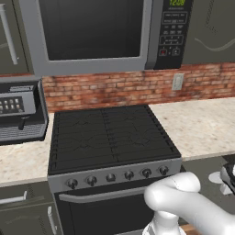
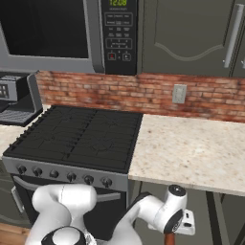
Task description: Take the pizza cutter from the drawer on the right and place it on the dining counter for cutting.
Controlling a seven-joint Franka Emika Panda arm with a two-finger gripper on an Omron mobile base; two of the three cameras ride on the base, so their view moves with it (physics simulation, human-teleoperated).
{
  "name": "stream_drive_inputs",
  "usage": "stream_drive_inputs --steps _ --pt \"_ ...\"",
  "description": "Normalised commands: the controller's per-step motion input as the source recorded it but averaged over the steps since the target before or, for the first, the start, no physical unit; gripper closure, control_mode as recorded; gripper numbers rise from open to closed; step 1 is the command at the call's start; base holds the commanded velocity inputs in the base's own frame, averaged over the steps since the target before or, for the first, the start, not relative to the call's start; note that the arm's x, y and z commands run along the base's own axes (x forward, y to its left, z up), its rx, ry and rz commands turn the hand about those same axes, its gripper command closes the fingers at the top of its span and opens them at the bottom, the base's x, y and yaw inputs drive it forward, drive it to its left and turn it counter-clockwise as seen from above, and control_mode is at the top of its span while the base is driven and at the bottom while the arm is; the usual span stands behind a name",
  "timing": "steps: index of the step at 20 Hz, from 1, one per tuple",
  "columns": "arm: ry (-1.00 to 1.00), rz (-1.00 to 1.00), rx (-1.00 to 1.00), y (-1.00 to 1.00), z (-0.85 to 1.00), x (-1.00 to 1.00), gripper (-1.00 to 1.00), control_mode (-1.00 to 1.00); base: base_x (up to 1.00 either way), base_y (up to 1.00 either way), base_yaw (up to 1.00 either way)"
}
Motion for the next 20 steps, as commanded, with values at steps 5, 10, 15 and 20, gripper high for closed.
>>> stream_drive_inputs --steps 5,10,15,20 --pt "0.00 0.00 0.00 -0.08 0.67 -0.25 1.00 -1.00 0.00 0.00 0.00" --pt "0.00 0.00 0.00 -0.05 0.67 -0.34 1.00 -1.00 0.00 0.00 0.00" --pt "0.00 -0.02 0.00 0.00 0.74 -0.26 1.00 -1.00 0.00 0.00 0.00" --pt "-0.02 -0.02 0.00 0.00 0.79 -0.35 1.00 -1.00 0.00 0.00 0.00"
